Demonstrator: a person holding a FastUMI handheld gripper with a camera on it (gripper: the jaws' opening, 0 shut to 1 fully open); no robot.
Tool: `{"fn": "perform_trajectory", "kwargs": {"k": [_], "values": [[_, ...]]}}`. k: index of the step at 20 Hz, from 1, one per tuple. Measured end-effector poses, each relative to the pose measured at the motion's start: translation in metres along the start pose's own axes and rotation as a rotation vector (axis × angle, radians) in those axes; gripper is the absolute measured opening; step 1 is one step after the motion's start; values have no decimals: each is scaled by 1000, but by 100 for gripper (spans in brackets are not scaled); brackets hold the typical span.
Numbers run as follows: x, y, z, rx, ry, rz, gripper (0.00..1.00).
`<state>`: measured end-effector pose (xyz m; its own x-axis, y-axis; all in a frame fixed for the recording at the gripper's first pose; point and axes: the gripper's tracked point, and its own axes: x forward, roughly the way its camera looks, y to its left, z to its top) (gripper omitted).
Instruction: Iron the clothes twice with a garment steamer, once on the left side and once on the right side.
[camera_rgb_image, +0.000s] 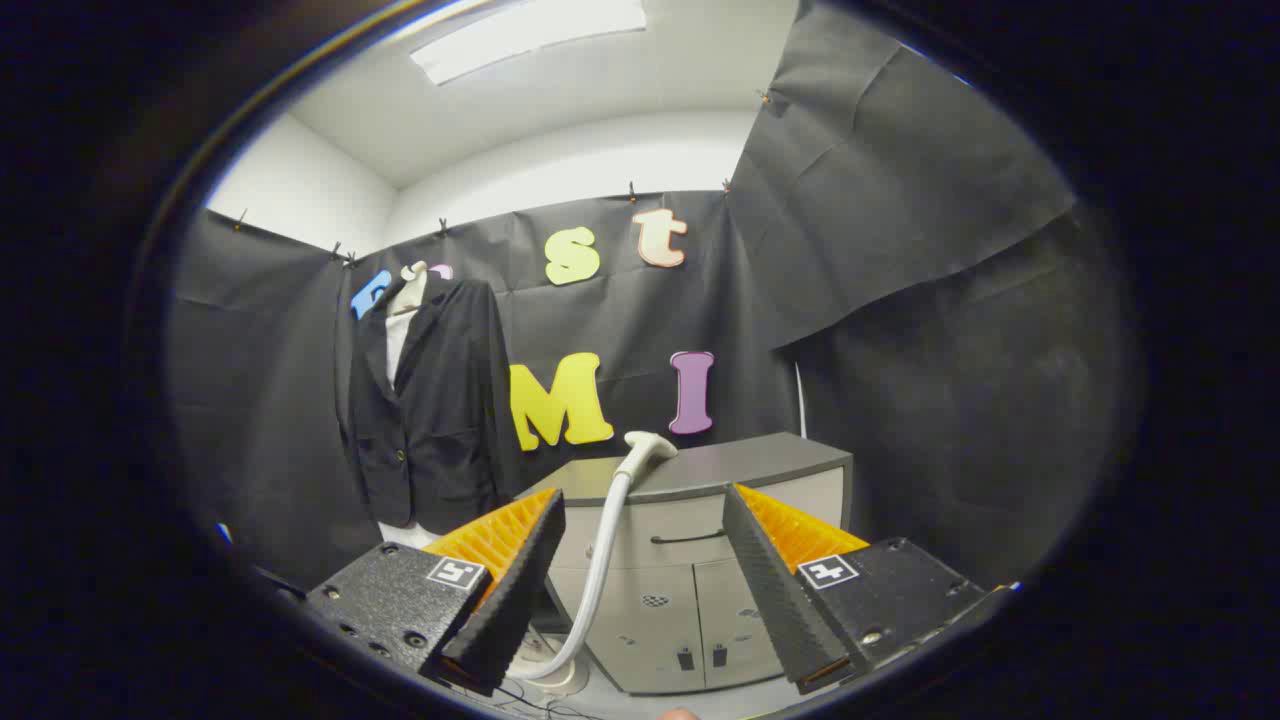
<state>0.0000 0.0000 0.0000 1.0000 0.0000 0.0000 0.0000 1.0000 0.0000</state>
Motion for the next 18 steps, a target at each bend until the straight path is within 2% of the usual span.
{"fn": "perform_trajectory", "kwargs": {"k": [6,18], "values": [[2,-2,-18,-18,40,-26,98],[2,-7,-26,-20,55,-76,98]]}}
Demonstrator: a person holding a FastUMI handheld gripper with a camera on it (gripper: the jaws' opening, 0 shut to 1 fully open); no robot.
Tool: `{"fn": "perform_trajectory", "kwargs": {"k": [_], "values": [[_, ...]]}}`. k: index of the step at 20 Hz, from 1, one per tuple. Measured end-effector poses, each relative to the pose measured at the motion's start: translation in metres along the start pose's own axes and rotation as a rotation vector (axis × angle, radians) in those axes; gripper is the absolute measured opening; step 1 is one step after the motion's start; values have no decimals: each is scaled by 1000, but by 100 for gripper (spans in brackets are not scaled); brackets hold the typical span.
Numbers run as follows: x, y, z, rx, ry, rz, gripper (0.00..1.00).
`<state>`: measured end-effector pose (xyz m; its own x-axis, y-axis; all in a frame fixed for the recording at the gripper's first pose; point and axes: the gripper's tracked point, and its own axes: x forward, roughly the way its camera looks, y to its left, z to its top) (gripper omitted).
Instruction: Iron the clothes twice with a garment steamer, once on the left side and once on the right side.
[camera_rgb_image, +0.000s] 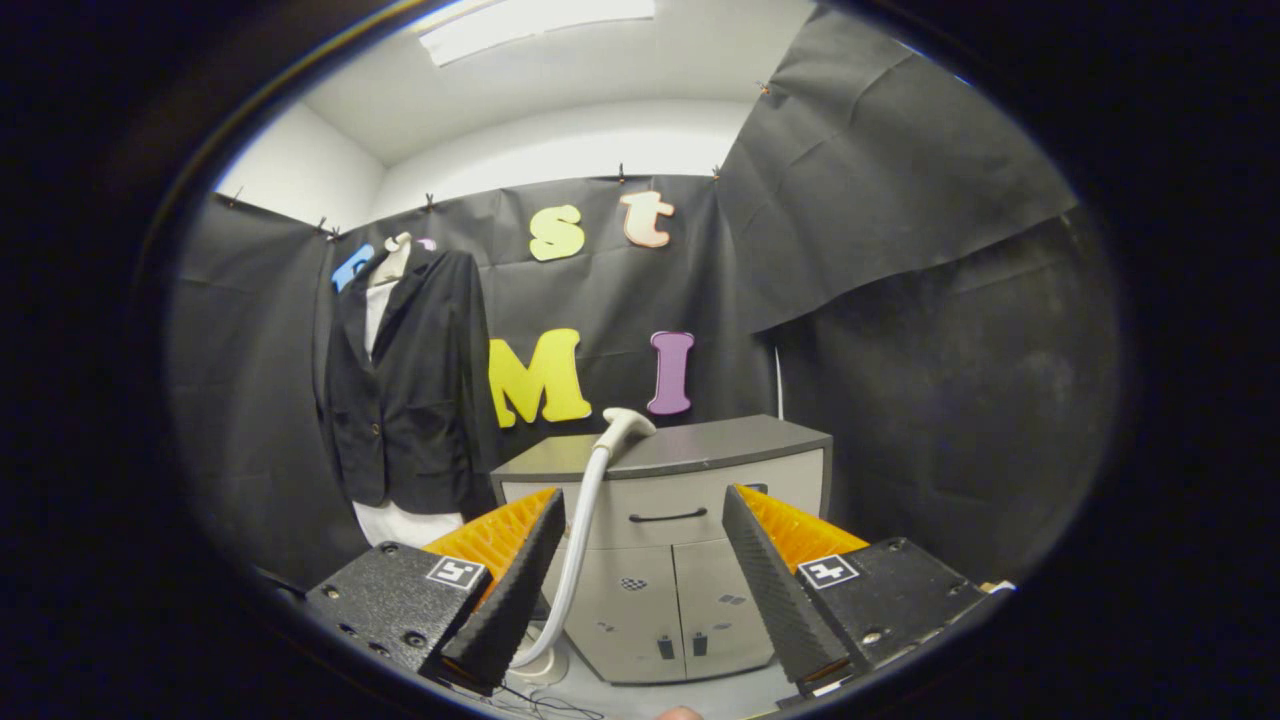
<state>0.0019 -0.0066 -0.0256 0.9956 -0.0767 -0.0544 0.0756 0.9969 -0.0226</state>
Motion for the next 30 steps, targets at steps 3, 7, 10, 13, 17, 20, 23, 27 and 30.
{"fn": "perform_trajectory", "kwargs": {"k": [3,7,10,13,17,20,23,27,30], "values": [[2,1,0,-1,0,-9,98],[5,5,1,-3,-1,-16,98],[8,10,1,-16,0,-22,98],[12,16,1,-22,3,-26,98],[18,28,2,-21,3,-45,98],[23,40,2,-5,5,-63,98],[26,53,0,-4,6,-92,99],[31,73,1,-23,1,-126,98],[36,93,-9,18,57,-109,99]]}}
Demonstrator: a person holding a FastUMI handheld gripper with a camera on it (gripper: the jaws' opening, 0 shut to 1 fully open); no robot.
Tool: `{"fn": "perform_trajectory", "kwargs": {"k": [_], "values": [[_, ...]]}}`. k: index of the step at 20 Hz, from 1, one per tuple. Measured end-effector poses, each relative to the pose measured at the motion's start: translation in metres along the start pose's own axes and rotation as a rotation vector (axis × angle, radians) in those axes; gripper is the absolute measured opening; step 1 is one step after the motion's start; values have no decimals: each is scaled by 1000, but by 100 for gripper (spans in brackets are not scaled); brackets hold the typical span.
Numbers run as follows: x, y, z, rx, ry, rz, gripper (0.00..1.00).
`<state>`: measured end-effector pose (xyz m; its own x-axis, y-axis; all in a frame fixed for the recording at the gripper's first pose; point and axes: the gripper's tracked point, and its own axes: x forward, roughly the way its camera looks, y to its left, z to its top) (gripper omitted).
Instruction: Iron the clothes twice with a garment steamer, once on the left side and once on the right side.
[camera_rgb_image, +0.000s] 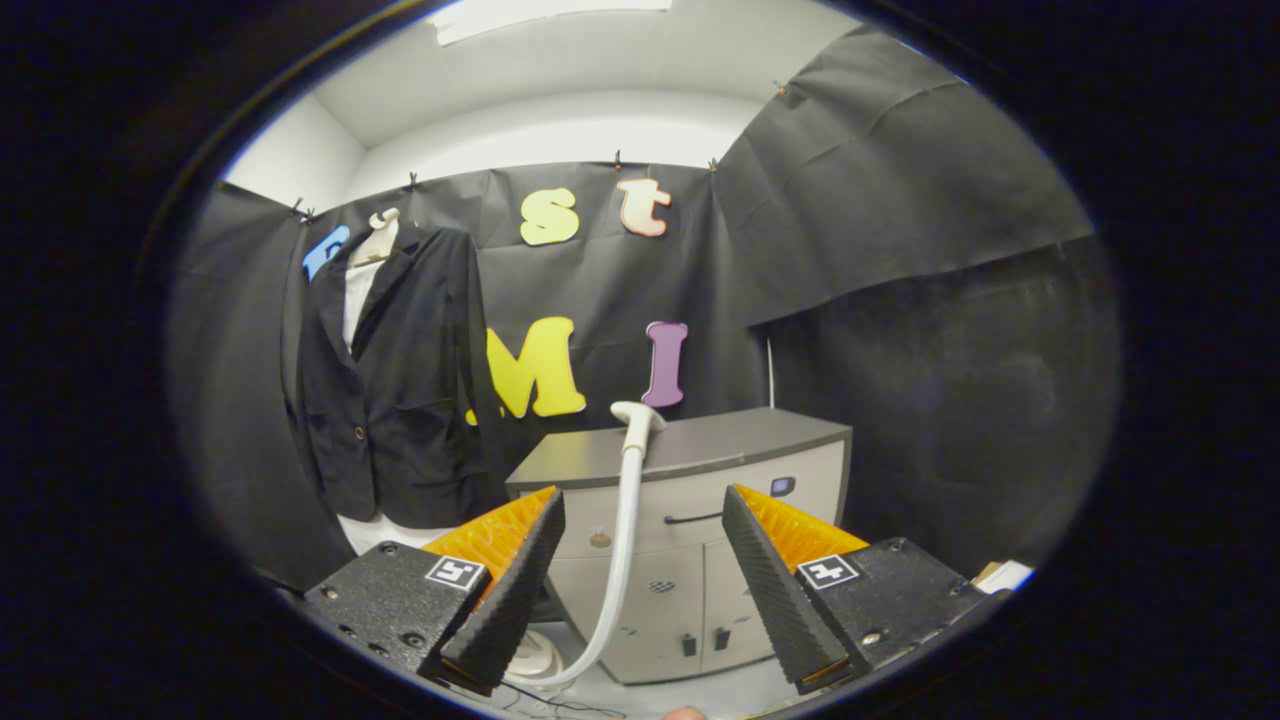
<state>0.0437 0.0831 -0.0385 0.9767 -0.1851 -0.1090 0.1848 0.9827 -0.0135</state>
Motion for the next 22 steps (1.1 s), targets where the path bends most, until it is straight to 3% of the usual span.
{"fn": "perform_trajectory", "kwargs": {"k": [9,17,22], "values": [[44,3,8,-55,37,-11,99],[142,3,20,-1,90,55,99],[208,2,19,29,196,87,99]]}}
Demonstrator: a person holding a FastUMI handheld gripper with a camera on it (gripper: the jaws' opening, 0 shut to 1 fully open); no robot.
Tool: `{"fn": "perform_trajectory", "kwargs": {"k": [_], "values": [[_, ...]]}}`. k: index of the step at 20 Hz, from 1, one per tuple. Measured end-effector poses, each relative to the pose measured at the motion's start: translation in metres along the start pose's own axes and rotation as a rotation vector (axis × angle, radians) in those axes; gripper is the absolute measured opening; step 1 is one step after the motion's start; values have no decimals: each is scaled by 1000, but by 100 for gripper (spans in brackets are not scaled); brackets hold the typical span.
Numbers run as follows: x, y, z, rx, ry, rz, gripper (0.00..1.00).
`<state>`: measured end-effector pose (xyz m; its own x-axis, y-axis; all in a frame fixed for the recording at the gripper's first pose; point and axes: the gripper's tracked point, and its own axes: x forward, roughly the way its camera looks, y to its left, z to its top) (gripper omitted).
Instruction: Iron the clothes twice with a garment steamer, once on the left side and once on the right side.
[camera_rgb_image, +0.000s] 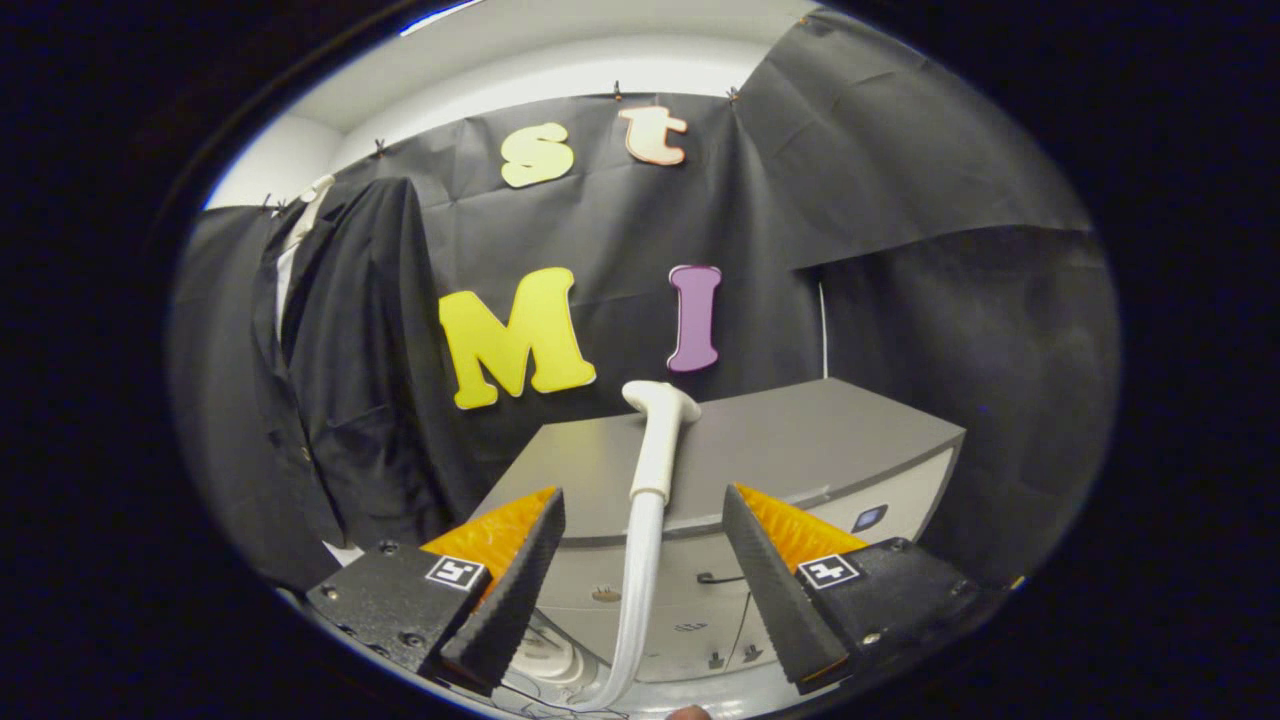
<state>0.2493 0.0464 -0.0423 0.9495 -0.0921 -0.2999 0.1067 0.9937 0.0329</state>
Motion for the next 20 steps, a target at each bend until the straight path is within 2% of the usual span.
{"fn": "perform_trajectory", "kwargs": {"k": [6,13,18,20], "values": [[80,0,10,119,196,57,99],[143,-15,0,210,381,34,92],[172,-17,-8,169,444,-63,81],[177,-22,-10,134,464,-114,71]]}}
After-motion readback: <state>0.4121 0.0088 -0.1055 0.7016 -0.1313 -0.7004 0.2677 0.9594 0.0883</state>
